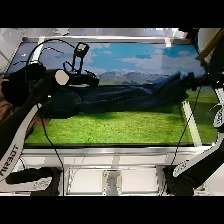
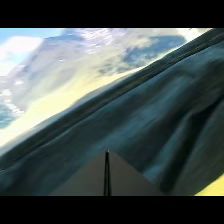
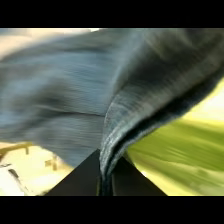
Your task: Fold the clothes and pants, and hang the long-sleeved shirts on hangers.
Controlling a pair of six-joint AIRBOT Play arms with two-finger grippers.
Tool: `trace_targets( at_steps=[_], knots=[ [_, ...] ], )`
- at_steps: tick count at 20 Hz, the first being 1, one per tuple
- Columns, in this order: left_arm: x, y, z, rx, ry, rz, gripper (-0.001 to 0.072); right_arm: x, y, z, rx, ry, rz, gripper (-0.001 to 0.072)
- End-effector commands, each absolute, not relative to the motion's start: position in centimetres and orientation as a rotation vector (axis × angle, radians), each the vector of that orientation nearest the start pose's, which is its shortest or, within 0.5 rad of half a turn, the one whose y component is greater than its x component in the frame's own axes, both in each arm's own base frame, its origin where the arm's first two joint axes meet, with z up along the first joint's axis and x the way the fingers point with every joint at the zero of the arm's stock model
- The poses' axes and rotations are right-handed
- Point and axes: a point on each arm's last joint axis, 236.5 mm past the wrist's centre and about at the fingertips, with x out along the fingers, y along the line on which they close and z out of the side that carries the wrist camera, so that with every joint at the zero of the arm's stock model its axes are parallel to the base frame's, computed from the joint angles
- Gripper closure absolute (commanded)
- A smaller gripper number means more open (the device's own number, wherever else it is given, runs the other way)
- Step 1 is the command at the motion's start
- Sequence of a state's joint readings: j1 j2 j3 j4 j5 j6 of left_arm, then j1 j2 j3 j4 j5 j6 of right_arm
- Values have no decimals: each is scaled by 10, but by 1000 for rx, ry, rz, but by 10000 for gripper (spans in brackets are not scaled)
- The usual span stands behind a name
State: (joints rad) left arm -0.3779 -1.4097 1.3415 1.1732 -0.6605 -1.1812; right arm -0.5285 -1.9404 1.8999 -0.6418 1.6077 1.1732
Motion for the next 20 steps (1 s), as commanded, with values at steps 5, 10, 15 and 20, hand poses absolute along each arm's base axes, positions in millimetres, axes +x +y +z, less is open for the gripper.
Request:
trace_targets(
  at_steps=[5, 10, 15, 20],
  knots=[
    [456, -341, 41, -117, 756, -719, 684, 503, 61, 146, 641, 1072, 739, 688],
    [482, -293, 85, -152, 665, -642, 685, 519, 185, 101, 452, 1134, 638, 689],
    [496, -199, 176, -201, 504, -516, 685, 496, 320, 37, 338, 1177, 612, 689],
    [470, -169, 205, -188, 518, -520, 685, 448, 432, -43, 337, 1258, 667, 688]
  ],
)
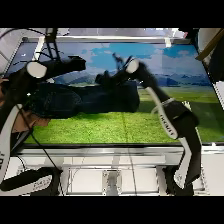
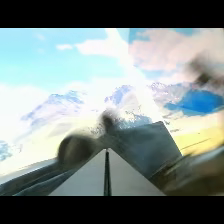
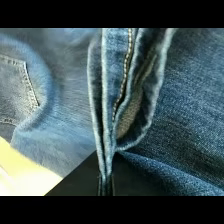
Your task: Fold the clothes and pants, and hang the long-sleeved shirts on hangers.
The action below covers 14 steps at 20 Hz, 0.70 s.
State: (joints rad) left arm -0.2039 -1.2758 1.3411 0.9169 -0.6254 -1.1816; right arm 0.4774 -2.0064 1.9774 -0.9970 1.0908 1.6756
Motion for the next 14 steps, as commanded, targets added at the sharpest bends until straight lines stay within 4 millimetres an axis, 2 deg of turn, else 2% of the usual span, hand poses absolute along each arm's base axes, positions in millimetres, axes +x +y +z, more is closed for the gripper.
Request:
trace_targets(
  at_steps=[1, 2, 3, 4, 5, 7, 9, 10, 12, 13, 14],
  knots=[
    [466, -167, 203, -170, 534, -522, 684, 436, 445, -53, 321, 1279, 684, 688],
    [464, -165, 198, -143, 551, -521, 685, 426, 453, -57, 305, 1293, 699, 680],
    [462, -164, 194, -121, 567, -520, 684, 418, 458, -57, 286, 1299, 718, 554],
    [460, -164, 191, -111, 581, -523, 684, 412, 459, -54, 276, 1317, 730, 281],
    [459, -164, 189, -107, 588, -525, 684, 407, 456, -50, 257, 1342, 739, 107],
    [458, -164, 189, -107, 590, -526, 685, 405, 437, -32, 191, 1375, 784, 91],
    [457, -164, 190, -107, 589, -527, 684, 415, 396, -6, 115, 1372, 805, 99],
    [456, -164, 191, -106, 589, -529, 684, 425, 365, 6, 78, 1368, 774, 99],
    [455, -164, 192, -106, 588, -530, 684, 452, 281, 24, -26, 1347, 634, 99],
    [455, -164, 192, -105, 588, -530, 684, 467, 234, 30, -63, 1333, 539, 99],
    [455, -164, 192, -105, 588, -530, 684, 478, 196, 31, -58, 1325, 462, 99]
  ],
)
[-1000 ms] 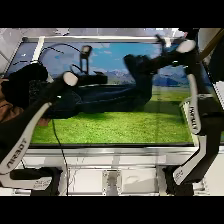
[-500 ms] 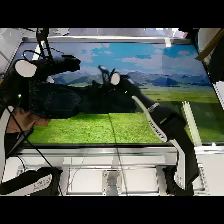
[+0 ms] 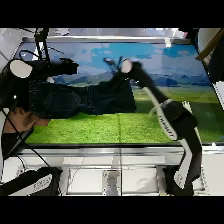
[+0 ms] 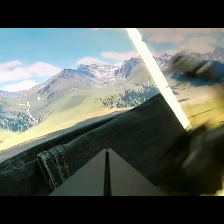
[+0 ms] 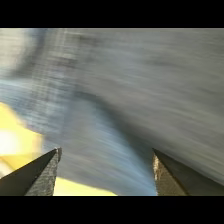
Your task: Fold the clothes and pants, and hang the long-sleeved shirts on hangers.
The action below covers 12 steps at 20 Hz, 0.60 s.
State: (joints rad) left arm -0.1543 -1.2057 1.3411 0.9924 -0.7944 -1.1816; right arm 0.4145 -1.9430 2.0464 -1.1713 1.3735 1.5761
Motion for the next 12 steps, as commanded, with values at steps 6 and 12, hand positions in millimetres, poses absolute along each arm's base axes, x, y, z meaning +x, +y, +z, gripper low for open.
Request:
trace_targets(
  at_steps=[6, 12],
  knots=[
    [455, -164, 192, -106, 588, -530, 684, 497, 118, -29, 493, 1363, 449, 85],
    [455, -165, 191, -106, 590, -532, 684, 488, 161, -91, 705, 1445, 600, 15]
  ],
)
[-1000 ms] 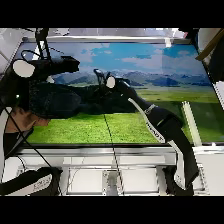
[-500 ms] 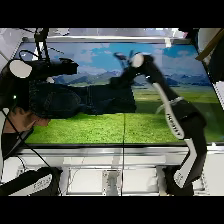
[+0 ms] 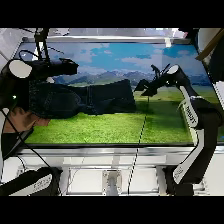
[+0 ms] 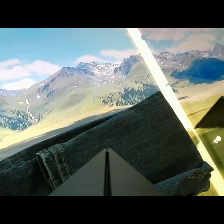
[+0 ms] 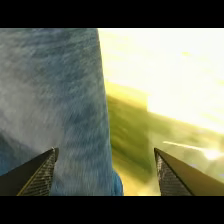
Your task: Fold the clothes and pants, and hang the long-sleeved shirts on hangers.
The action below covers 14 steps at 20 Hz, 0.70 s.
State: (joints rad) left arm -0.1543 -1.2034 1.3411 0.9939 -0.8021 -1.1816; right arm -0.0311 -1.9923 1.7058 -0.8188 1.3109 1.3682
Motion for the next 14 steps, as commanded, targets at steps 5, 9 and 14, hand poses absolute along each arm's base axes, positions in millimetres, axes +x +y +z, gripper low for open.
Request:
trace_targets(
  at_steps=[5, 9, 14],
  knots=[
    [449, -167, 185, -100, 625, -548, 684, 472, 221, -98, 649, 1464, 719, 33],
    [451, -154, 176, -19, 640, -512, 685, 458, 248, -63, 629, 1465, 851, 688],
    [423, -154, 147, 30, 799, -545, 685, 445, 193, 12, 504, 1469, 865, 688]
  ],
)
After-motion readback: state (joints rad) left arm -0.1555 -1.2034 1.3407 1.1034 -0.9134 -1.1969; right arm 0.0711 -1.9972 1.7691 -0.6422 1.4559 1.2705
